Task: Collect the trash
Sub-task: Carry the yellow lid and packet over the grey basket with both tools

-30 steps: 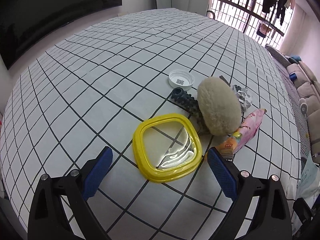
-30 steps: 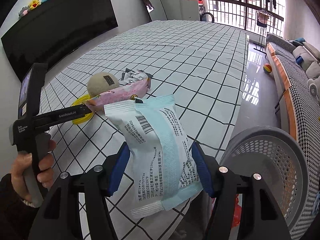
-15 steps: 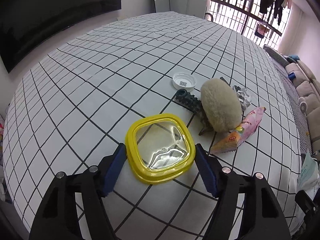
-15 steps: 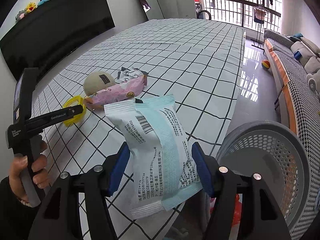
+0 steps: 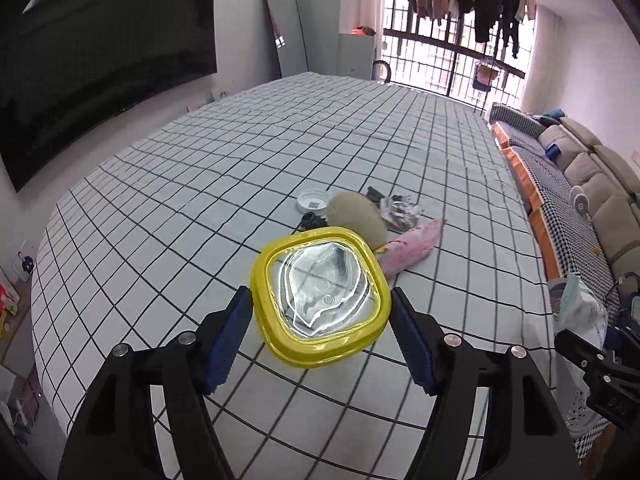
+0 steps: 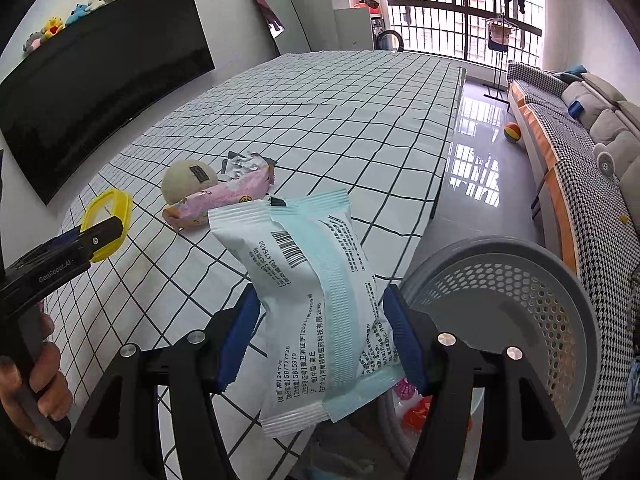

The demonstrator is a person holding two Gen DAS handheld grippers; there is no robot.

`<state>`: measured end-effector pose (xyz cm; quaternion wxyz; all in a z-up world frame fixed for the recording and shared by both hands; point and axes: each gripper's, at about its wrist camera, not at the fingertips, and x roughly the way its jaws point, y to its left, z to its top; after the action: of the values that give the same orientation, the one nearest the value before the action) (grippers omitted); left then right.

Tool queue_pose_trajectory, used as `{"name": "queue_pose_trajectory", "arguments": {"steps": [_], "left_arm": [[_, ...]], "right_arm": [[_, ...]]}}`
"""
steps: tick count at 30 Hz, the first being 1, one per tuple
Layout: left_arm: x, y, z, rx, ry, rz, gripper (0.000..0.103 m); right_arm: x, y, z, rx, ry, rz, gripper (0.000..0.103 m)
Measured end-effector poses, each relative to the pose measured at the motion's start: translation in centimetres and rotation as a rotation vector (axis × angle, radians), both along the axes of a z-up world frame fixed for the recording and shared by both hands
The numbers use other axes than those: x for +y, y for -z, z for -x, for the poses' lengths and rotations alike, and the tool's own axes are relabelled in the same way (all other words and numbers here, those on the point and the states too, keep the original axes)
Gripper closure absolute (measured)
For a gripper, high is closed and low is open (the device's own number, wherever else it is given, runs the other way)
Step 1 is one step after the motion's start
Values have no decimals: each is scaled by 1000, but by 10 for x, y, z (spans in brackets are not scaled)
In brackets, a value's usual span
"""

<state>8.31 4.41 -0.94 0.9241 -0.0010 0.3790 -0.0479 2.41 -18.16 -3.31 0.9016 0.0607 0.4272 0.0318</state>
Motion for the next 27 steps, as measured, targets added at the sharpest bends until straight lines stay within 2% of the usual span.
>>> {"name": "queue_pose_trajectory", "arguments": {"steps": [5, 14, 20, 27], "left_arm": [[-37, -12, 17, -23, 99, 31, 35], [-120, -19, 40, -36, 276, 29, 35], [-176, -8, 54, -15, 380, -1, 35], [-229, 24, 64, 61, 478, -35, 35]], "right_arm": [[-23, -7, 15, -5, 58, 12, 41], [-88, -6, 46, -1, 190, 13, 42], [-129, 6, 67, 1, 267, 37, 41], [-165, 34, 84, 24, 323, 14, 41]]}}
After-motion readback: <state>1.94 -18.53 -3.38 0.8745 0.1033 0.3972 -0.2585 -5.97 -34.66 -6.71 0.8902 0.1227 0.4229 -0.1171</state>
